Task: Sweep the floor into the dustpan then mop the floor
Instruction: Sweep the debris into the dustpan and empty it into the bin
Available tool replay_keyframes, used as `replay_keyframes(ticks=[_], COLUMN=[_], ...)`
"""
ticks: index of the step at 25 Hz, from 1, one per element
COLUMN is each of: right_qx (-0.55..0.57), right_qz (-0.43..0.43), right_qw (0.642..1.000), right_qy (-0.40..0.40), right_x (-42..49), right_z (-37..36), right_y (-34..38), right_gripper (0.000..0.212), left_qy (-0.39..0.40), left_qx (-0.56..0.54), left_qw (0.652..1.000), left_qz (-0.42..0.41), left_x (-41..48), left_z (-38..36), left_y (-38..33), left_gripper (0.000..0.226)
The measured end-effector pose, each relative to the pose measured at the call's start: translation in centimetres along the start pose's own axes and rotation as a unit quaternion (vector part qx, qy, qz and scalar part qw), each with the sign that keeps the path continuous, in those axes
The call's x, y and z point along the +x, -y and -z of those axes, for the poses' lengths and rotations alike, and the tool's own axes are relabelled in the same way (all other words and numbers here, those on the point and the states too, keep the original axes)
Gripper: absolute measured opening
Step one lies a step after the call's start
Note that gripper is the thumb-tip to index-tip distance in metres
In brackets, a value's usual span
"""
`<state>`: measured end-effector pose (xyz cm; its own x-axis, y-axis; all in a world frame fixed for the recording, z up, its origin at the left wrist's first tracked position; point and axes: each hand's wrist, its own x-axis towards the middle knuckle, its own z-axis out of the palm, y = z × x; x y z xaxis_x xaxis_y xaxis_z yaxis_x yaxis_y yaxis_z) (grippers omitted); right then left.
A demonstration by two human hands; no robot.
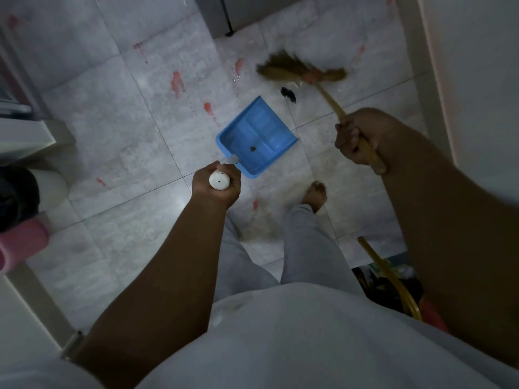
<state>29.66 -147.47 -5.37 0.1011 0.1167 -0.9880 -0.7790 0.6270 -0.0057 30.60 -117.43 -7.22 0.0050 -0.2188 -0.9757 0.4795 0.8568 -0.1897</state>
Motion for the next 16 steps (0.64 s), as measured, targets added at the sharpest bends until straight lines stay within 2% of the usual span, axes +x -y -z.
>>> replay_keyframes(ticks=[4, 7, 10, 12, 16], right_qx=[0.012, 0.047, 0.091, 0.122, 0.121], right_qz=[-0.002, 0.029, 0.032, 0.021, -0.014], right_qw=[1.000, 0.998, 0.995, 0.992, 0.992], right_qy=[0.021, 0.014, 0.019, 0.027, 0.028], right_x=[-3.3, -4.4, -3.3, -2.4, -2.0], right_z=[4.1, 5.7, 5.2, 4.0, 1.7], right_y=[-3.3, -3.6, -2.4, -2.4, -6.7], right_gripper=[0.025, 0.027, 0.029, 0.022, 0.026], left_qy=[-0.015, -0.019, -0.021, -0.020, -0.021], left_qx=[0.014, 0.039, 0.047, 0.051, 0.049], left_qw=[1.000, 0.999, 0.999, 0.998, 0.999], left_qz=[0.003, 0.010, 0.008, 0.007, 0.011], left_x=[-0.1, 0.1, 0.3, 0.3, 0.4], left_z=[0.2, 0.5, 0.6, 0.7, 1.0], left_y=[-1.1, -1.9, -2.0, -2.1, -2.4], left_gripper=[0.057, 0.051, 0.048, 0.047, 0.045])
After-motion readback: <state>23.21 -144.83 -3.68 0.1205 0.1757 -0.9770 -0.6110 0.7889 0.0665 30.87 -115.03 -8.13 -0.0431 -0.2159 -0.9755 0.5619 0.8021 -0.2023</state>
